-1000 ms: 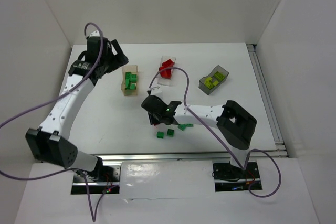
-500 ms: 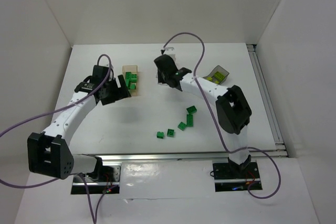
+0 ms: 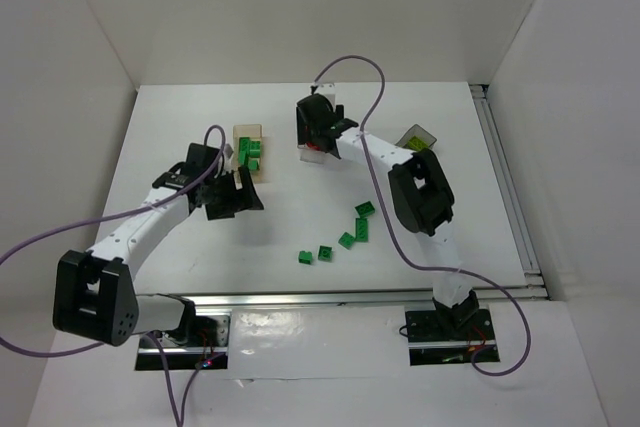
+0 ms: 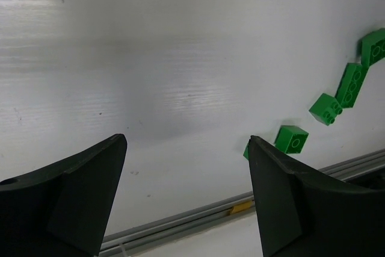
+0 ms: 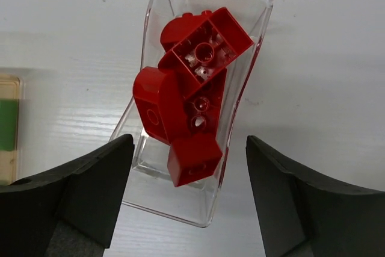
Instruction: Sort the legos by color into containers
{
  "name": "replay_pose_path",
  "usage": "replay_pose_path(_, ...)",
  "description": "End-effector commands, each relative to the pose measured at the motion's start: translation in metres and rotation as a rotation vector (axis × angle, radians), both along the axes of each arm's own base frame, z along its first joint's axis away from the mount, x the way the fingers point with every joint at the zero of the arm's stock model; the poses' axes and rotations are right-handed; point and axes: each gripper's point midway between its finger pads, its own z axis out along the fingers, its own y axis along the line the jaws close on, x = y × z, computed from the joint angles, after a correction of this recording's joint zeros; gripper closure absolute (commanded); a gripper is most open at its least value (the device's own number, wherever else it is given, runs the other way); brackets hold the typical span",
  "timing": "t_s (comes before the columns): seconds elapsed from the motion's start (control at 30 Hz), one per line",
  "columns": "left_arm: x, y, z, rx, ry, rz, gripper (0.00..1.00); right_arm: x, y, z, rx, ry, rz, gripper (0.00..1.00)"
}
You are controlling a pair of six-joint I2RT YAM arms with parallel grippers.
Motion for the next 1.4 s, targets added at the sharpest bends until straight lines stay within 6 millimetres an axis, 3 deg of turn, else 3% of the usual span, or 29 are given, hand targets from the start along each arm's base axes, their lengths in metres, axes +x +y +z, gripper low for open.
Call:
replay_pose_path(0.0,0.006,-0.016,0.021,-0.036,-0.087,-0.063,0.08,0.002,-0.006,0.063,0.076,-0.142,-0.037,0.19)
replay_pose_path(0.03,0.004,-0.019,0.021,-0.040,-0.089,-0.085,0.08,-0.003,-0.009,0.088,0.112,-0.177,-0.043,0.20)
replay_pose_path(0.07,0.003,-0.022,0.019,-0.051,-0.076,-0.095,0.08,-0.008,-0.015,0.094,0.119,-0.185,-0.059,0.23)
replay_pose_path(0.1,0.003,-0.031,0.024,-0.068,-0.090,-0.125,0.12,-0.017,-0.020,0.089,0.118,-0.172,-0.063,0.31)
replay_pose_path(0.13,0.000,-0.036,0.020,-0.066,-0.076,-0.143,0.12,-0.022,-0.031,0.109,0.153,-0.195,-0.085,0.34)
replay_pose_path(0.27,-0.012,-0.074,0.011,-0.056,-0.040,-0.279,0.15,-0.059,-0.056,0.110,0.192,-0.159,-0.106,0.46)
replay_pose_path(0.3,-0.016,-0.083,0.011,-0.062,-0.034,-0.324,0.15,-0.069,-0.064,0.106,0.197,-0.134,-0.106,0.46)
replay_pose_path(0.33,-0.027,-0.096,0.004,-0.053,-0.016,-0.382,0.15,-0.087,-0.074,0.082,0.170,-0.076,-0.105,0.46)
replay_pose_path(0.37,-0.031,-0.105,0.003,-0.058,-0.008,-0.423,0.14,-0.097,-0.085,0.094,0.196,-0.088,-0.124,0.41)
replay_pose_path(0.43,-0.050,-0.120,-0.012,-0.035,0.040,-0.505,0.12,-0.125,-0.105,0.066,0.156,0.000,-0.137,0.36)
replay_pose_path(0.5,-0.057,-0.125,-0.016,-0.002,0.035,-0.541,0.08,-0.146,-0.117,0.068,0.163,0.018,-0.153,0.29)
replay_pose_path(0.57,-0.068,-0.138,-0.022,0.016,0.042,-0.602,0.04,-0.170,-0.136,0.043,0.127,0.085,-0.180,0.27)
replay_pose_path(0.6,-0.070,-0.143,-0.021,0.014,0.025,-0.627,0.01,-0.177,-0.138,0.046,0.151,0.081,-0.180,0.25)
replay_pose_path(0.67,-0.076,-0.156,-0.022,0.020,0.024,-0.676,0.00,-0.192,-0.148,0.027,0.140,0.127,-0.198,0.24)
replay_pose_path(0.77,-0.071,-0.157,-0.034,0.068,0.037,-0.670,0.01,-0.200,-0.151,0.019,0.158,0.161,-0.209,0.24)
replay_pose_path(0.9,-0.067,-0.158,-0.041,0.118,0.041,-0.655,0.12,-0.203,-0.152,0.010,0.148,0.182,-0.207,0.24)
replay_pose_path(1.0,-0.066,-0.153,-0.057,0.183,0.087,-0.648,0.16,-0.206,-0.153,0.006,0.122,0.193,-0.202,0.24)
replay_pose_path(1.13,-0.066,-0.152,-0.066,0.224,0.101,-0.646,0.30,-0.211,-0.148,0.007,0.137,0.204,-0.162,0.24)
replay_pose_path(1.3,-0.064,-0.146,-0.066,0.264,0.107,-0.654,0.72,-0.223,-0.135,-0.005,0.183,0.278,-0.108,0.23)
replay_pose_path(1.37,-0.058,-0.142,-0.059,0.280,0.093,-0.657,0.81,-0.225,-0.134,-0.008,0.196,0.284,-0.107,0.23)
